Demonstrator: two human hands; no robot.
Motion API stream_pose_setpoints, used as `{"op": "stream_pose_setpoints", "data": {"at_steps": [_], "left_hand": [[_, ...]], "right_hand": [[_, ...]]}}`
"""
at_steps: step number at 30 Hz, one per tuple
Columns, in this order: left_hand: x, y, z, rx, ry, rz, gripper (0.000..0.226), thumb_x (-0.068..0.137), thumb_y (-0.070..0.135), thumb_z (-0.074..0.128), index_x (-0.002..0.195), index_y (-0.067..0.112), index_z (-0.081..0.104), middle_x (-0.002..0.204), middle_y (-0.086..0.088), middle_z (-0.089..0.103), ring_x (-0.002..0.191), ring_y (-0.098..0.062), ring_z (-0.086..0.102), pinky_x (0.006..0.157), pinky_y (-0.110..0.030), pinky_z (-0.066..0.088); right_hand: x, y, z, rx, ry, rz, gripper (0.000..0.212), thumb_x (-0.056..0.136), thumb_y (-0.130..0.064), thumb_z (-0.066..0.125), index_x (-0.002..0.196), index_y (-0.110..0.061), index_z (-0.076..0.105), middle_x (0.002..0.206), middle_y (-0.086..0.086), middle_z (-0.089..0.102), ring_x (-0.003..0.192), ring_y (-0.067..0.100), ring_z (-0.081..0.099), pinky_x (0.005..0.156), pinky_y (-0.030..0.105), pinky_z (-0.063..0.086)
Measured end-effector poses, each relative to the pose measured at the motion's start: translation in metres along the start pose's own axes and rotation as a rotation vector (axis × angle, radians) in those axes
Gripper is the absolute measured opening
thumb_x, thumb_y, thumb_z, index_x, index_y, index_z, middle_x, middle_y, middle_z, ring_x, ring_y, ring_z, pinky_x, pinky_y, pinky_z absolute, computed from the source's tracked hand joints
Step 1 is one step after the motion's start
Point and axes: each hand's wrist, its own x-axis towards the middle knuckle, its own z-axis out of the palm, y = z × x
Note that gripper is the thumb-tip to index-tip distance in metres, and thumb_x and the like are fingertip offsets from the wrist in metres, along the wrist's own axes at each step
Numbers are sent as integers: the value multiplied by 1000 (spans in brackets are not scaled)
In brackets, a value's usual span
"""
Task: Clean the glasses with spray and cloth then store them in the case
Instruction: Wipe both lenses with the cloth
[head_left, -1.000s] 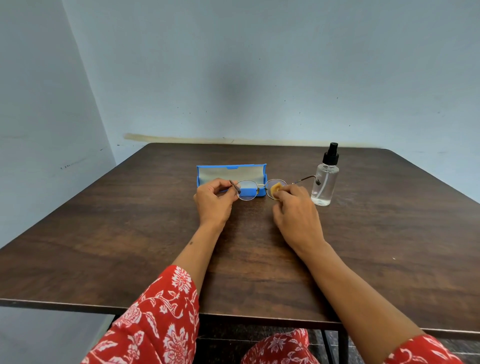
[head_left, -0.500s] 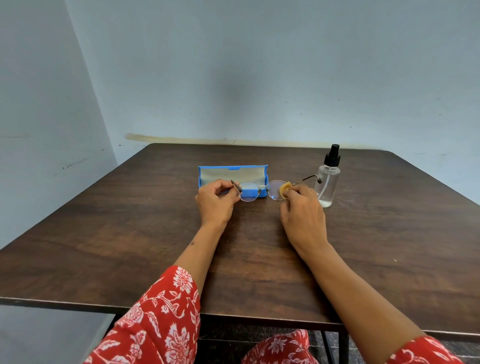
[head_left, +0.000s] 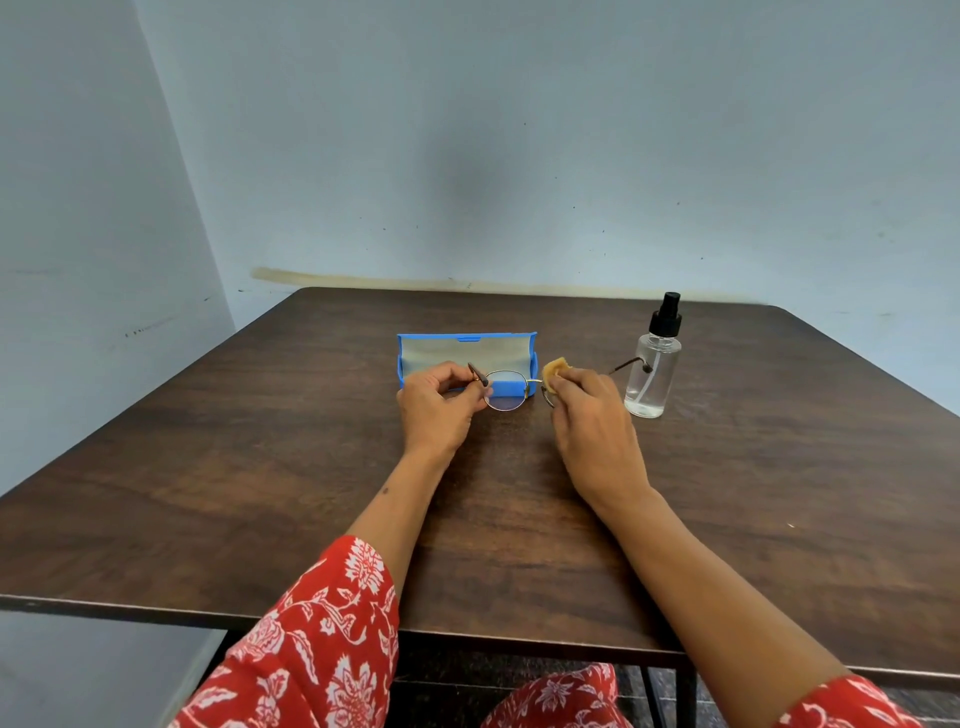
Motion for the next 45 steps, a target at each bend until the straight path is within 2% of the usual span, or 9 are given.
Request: {"op": "stream_pose_setpoints", "data": {"at_steps": [4,8,12,18,22,27,31,38,45], "left_hand": [[0,0,0,40,14,9,11,76,-5,71,86,-2,70,89,-14,70,81,-18,69,67,-23,59],[3,-1,-1,43,72,-26,10,76,-4,71,85,0,71,89,-11,71,82,-17,70,74,-33,59],[4,-2,-2,35,65,-36,11,75,-4,72,84,2,71,86,-9,70,80,-15,70,76,-37,59],[0,1,-1,34,22,-13,12,75,-5,72,80,6,71,81,-5,70,79,-13,70,74,-32,60],[1,1,-1,61,40,8,11,76,-2,73,82,8,71,84,-7,71,80,-13,70,72,-29,59],[2,0,-1,12,55,-20,10,76,-5,72,85,-2,70,86,-13,70,74,-11,69,68,-25,59],[2,1,-1,-22,38,-28,11,76,-6,71,86,0,70,85,-13,70,77,-16,69,66,-21,59],[2,-1,0,8,51,-17,9,75,-7,71,83,-2,70,83,-12,70,74,-14,69,68,-25,59],[0,-1,-2,-30,26,-22,8,75,-7,72,81,-1,69,82,-13,69,73,-14,69,65,-23,59]], "right_hand": [[-1,-2,-5,43,-17,37,24,80,2,62,103,2,69,103,14,66,94,30,59,77,35,49],[-2,-4,-6,3,-32,63,15,75,0,60,87,0,70,88,11,65,85,28,56,65,29,42],[-1,-2,-6,-39,38,99,16,75,3,61,89,2,68,89,15,64,85,32,56,61,34,47],[0,-1,-2,-13,25,17,27,75,12,64,101,5,67,103,19,64,90,37,59,62,43,54],[-1,-3,-4,-6,-50,15,21,77,4,61,96,2,69,103,11,65,90,29,58,71,35,49],[0,0,-5,-58,16,118,19,78,4,59,95,4,67,99,17,63,92,33,56,63,37,49],[0,-1,-2,-49,28,35,34,73,14,61,106,5,65,104,19,63,91,36,58,61,38,53],[-2,-3,-5,-38,8,73,18,74,4,61,90,3,68,92,14,64,86,32,57,59,36,49],[-1,-4,-3,-35,0,8,30,73,12,61,101,5,67,105,18,65,90,35,59,65,37,53]]}}
